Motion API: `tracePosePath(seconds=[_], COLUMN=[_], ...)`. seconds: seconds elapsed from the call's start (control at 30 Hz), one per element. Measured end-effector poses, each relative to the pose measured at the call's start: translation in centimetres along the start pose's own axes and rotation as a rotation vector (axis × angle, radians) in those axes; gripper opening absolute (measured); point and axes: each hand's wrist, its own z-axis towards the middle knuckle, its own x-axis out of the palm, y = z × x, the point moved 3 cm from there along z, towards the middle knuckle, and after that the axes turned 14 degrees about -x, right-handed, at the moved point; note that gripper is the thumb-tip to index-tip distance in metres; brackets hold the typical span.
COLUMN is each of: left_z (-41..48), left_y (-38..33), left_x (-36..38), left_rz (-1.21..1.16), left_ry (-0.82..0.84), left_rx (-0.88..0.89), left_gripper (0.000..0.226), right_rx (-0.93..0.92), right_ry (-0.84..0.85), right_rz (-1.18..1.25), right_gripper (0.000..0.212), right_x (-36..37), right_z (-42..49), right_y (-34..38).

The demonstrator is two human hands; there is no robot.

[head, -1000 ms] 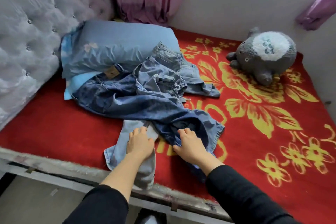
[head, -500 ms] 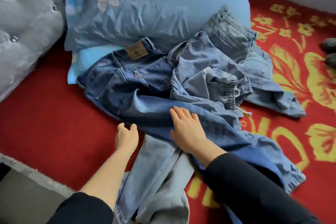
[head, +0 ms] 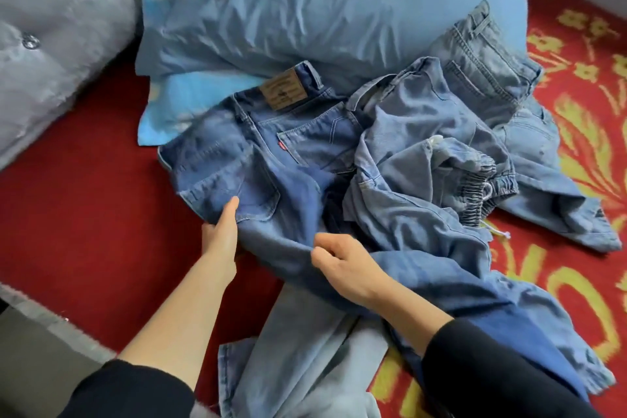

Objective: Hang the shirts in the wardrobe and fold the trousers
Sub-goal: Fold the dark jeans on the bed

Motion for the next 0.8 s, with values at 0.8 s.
tracePosePath(seconds=[0.8], left_z=[-15.5], left_y=[6.0], left_x=[-6.3], left_rz=[1.018], left_ry=[0.674], left_rx=[0.549], left_gripper=[0.052], right_rx=[0.298], right_ry=[-0.013], right_rz=[-0.141], right_gripper=[0.083], right_x=[-3.0], right_z=[3.0], right_y=[5.3])
